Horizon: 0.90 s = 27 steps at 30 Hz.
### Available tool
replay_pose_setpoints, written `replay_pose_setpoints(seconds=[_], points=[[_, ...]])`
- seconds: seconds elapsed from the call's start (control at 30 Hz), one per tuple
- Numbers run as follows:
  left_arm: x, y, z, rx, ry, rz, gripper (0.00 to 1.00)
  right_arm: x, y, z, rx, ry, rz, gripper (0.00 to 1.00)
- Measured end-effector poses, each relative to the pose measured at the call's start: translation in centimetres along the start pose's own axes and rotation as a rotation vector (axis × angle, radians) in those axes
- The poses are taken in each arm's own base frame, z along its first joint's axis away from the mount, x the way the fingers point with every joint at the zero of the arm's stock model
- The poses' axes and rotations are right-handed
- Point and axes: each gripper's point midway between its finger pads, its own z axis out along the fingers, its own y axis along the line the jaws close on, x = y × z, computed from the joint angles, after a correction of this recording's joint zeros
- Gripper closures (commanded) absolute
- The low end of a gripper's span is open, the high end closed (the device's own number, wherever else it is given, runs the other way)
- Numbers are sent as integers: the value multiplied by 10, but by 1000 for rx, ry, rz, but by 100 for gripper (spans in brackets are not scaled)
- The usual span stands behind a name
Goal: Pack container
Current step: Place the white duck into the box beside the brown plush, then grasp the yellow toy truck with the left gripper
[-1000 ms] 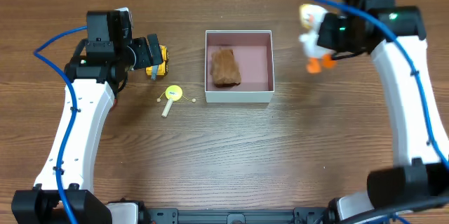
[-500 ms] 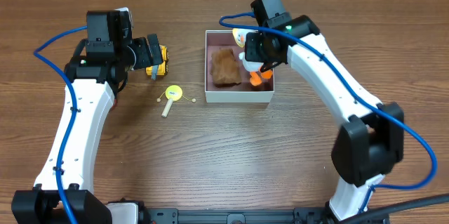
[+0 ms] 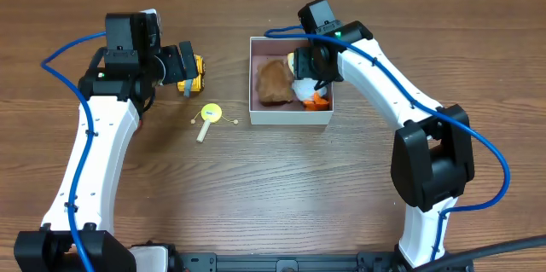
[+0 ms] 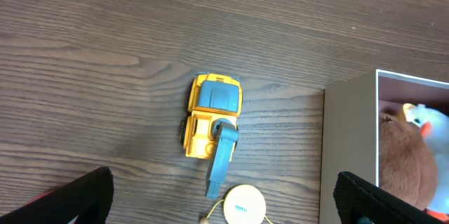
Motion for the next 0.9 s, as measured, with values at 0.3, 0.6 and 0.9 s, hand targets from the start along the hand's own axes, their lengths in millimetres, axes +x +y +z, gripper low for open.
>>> replay_pose_setpoints(seconds=[0.3,0.6,0.9], points=[[0,0,0,0,0,0,0,-35,-12,-124,-24,-237,-5,3],[-4,-5,0,30,-13,1,0,-36,-169,-210,45,-315,386,0],[22,2,53,8,125,42,17,-12,-251,-203,57,-234,617,0]])
